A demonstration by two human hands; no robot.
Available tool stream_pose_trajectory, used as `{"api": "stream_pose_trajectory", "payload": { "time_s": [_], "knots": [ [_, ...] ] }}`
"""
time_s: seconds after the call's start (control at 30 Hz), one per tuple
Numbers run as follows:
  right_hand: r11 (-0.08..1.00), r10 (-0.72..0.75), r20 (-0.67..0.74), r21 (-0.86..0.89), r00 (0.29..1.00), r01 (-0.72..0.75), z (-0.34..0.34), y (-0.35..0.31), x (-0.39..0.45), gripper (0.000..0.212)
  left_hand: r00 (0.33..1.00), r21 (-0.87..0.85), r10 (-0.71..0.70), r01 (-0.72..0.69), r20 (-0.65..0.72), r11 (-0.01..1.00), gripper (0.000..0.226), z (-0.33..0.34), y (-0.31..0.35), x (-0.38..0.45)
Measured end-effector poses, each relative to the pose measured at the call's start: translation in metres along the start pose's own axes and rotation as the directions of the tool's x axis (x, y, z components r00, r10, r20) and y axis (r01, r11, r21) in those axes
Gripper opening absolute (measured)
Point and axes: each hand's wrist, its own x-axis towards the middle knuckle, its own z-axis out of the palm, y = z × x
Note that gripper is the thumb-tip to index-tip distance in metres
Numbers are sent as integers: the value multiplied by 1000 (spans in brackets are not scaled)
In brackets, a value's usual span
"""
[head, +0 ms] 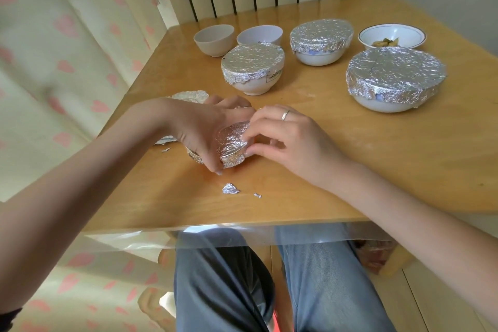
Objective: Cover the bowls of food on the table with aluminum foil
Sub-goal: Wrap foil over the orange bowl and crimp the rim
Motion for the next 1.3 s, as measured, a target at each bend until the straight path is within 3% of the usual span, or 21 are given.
{"api": "stream_pose_trajectory", "payload": {
  "time_s": [0.1, 0.4, 0.47, 0.6, 0.9, 1.0, 1.07, 1.2, 1.3],
  "knots": [
    [998, 20, -21, 53, 1000, -19, 2, 3, 0, 6, 1000, 37, -18, 17, 19, 999, 86, -1, 2, 0],
    [989, -129, 72, -64, 989, 133, -4, 2, 7, 2, 1000, 28, -22, 22, 16, 999, 79, 0, 4, -2],
    [990, -119, 69, -73, 990, 124, -6, 1, 5, 7, 1000, 5, -3, 3, -4, 1000, 77, 0, 5, -2],
    [978, -144, 102, -136, 984, 158, -1, -7, 2, 41, 1000, 10, -30, 30, -10, 1000, 81, 2, 4, -2],
    [943, -208, 94, -246, 974, 225, 8, -11, 3, 37, 997, -13, -73, 73, -25, 997, 84, 3, 4, -2],
    [984, 49, -97, -167, 994, -65, 1, -18, -6, 34, 997, -22, -73, 72, -31, 997, 78, 3, 7, -3],
    [964, 247, -161, -62, 955, -260, -3, -21, -17, 28, 994, 0, -98, 98, -51, 995, 83, 5, 7, -3],
    [879, 476, -79, -7, 876, -478, 4, -27, -26, 21, 980, 32, -182, 185, -84, 982, 89, 8, 8, -1],
    [773, 624, -7, 151, 781, -616, 12, -31, -20, 20, 974, 32, -213, 216, -83, 976, 90, 9, 10, 0]
  ]
}}
